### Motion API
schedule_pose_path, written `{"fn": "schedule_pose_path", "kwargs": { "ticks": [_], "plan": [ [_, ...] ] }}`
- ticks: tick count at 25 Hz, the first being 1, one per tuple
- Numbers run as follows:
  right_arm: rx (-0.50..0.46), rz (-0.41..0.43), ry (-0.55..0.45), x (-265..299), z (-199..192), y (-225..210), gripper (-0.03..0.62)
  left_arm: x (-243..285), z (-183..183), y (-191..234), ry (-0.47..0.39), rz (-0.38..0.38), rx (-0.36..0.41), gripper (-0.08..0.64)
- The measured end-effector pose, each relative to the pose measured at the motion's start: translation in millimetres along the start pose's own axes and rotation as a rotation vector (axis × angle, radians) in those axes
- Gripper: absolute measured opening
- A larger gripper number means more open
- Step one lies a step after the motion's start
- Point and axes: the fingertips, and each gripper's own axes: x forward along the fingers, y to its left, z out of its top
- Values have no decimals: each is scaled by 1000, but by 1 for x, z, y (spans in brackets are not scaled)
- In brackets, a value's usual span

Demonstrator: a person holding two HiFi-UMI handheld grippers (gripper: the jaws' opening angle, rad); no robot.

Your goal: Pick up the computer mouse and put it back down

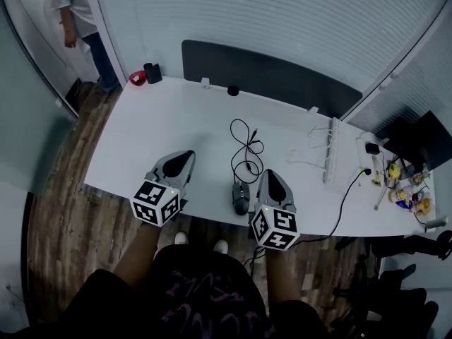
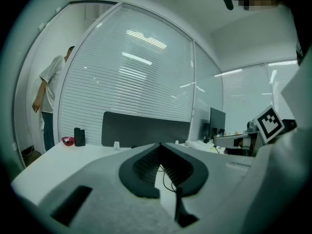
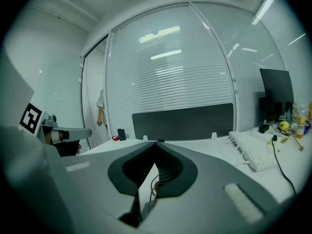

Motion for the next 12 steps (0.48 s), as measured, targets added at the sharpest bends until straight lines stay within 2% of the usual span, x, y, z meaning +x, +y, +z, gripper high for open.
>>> {"fn": "schedule_pose_path", "kwargs": {
  "ticks": [12],
  "plan": [
    [-36, 44, -101, -18, 43, 17, 9, -17, 41, -12, -75, -10, 59, -2]
  ]
}}
